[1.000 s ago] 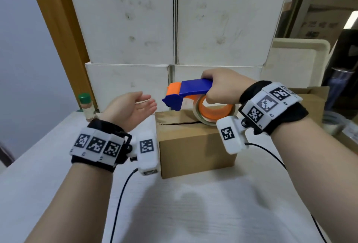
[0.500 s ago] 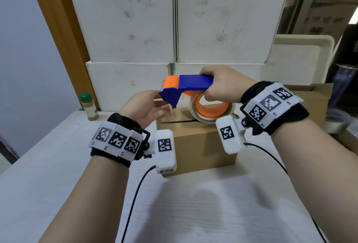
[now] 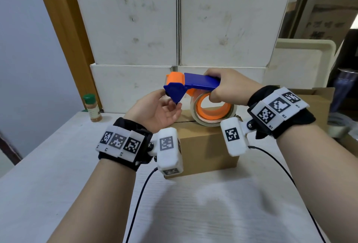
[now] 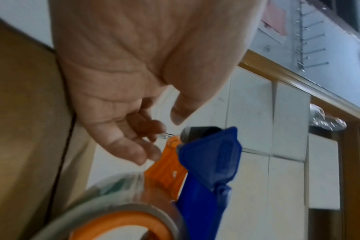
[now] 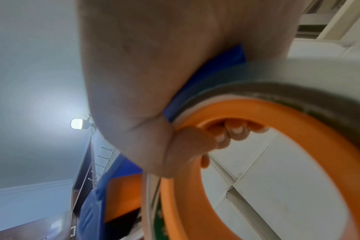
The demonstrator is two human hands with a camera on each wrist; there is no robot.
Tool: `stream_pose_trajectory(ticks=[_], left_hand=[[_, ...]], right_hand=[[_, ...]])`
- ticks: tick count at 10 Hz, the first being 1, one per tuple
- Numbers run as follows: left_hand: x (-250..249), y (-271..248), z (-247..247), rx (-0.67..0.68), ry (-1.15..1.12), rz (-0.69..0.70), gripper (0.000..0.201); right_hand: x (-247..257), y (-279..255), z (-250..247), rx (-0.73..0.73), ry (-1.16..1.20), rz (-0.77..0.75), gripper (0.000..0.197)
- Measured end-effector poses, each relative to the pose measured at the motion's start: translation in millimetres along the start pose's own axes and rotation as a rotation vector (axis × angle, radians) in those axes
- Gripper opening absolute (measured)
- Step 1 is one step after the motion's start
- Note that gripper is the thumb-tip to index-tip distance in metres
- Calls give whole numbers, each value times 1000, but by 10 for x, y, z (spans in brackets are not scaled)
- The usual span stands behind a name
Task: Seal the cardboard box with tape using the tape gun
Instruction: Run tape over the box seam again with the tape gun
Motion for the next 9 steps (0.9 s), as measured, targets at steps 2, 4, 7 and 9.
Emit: stream_pose_trajectory(ticks=[2, 4, 7, 9], left_hand=[[23, -23, 38, 73, -330, -31, 23], [99, -14, 175, 54, -360, 84, 14], [199, 134, 172, -210, -62, 328, 28], [205, 171, 91, -389, 361, 381, 14]], right_hand=[[6, -34, -70, -14, 3, -6, 38], [-15, -51, -91, -19, -55, 6, 36], [-83, -58, -72, -21, -165, 48, 31], [-37, -31, -24, -22, -223, 49, 28]])
Point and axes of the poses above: each hand's wrist, its own y-axis towards the middle knuckle, its own z-axis out of the palm, x = y × z, the point moved 3 cm from there along y, towards the middle knuckle, and after that the axes turned 5 degrees about x, right-handed, at the moved point
